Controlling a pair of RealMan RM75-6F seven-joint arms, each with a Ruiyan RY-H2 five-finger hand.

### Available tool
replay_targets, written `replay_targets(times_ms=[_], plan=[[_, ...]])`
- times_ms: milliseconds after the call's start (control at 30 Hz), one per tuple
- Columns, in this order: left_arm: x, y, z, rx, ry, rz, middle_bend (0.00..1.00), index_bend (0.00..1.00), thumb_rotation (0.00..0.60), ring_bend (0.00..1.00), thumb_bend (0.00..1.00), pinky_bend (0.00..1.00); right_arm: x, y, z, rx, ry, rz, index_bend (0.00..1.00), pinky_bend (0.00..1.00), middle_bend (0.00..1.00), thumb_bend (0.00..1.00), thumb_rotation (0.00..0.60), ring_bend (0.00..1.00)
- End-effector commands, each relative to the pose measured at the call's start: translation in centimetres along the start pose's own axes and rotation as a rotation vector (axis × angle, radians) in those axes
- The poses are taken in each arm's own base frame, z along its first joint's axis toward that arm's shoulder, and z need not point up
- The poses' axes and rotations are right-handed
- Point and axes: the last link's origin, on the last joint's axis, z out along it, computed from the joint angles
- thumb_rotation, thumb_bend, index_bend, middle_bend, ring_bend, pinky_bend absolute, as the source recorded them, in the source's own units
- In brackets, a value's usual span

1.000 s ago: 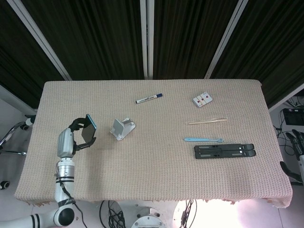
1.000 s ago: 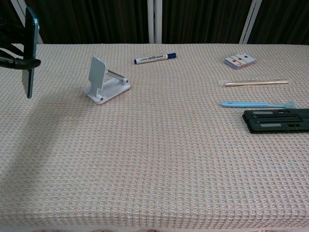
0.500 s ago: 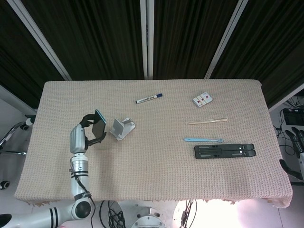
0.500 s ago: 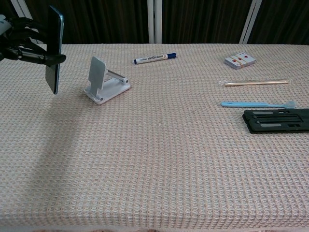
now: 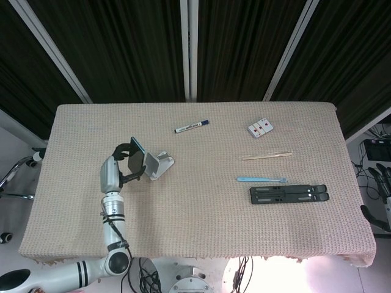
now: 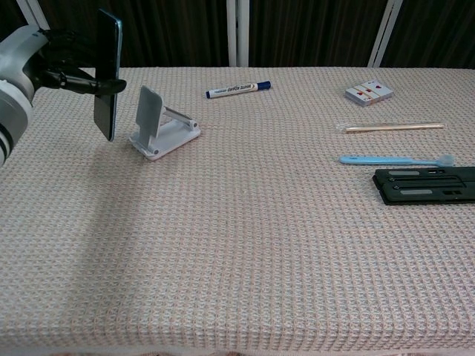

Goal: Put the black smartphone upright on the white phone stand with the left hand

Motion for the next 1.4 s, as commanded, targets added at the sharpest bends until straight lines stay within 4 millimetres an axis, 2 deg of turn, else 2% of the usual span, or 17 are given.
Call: replay_targets(times_ms=[33, 533, 967, 1400], plan=[[-0.4, 0.2, 0.2, 0.009, 0.005, -0.014, 0.61, 0.58, 0.600, 0.35, 0.34, 0.31, 0.0, 0.0, 0.0, 0.000, 0.001, -0.003, 0.00, 0.00, 0.00, 0.22, 0.600, 0.00], [-2.5, 1.0, 0.0, 0.056, 0.018, -0.091, 0.62, 0.59, 0.600, 0.35, 0.34, 0.30, 0.2, 0.6, -0.1, -0.018, -0.014, -0.008, 0.00, 0.00, 0.00, 0.22, 0.600, 0.00], [-4.1, 1.8, -0.1, 0.018, 0.021, -0.096, 0.63, 0.59, 0.600, 0.35, 0.35, 0.29, 0.1, 1.5, -0.3, -0.038, -0.011, -0.006, 0.00, 0.00, 0.00, 0.23, 0.600, 0.00], [-5.1, 0.9, 0.0, 0.003, 0.005, -0.097, 0.63, 0.60, 0.600, 0.35, 0.35, 0.29, -0.1, 2.1, -0.7, -0.054, -0.010, -0.011, 0.00, 0.00, 0.00, 0.23, 0.600, 0.00]])
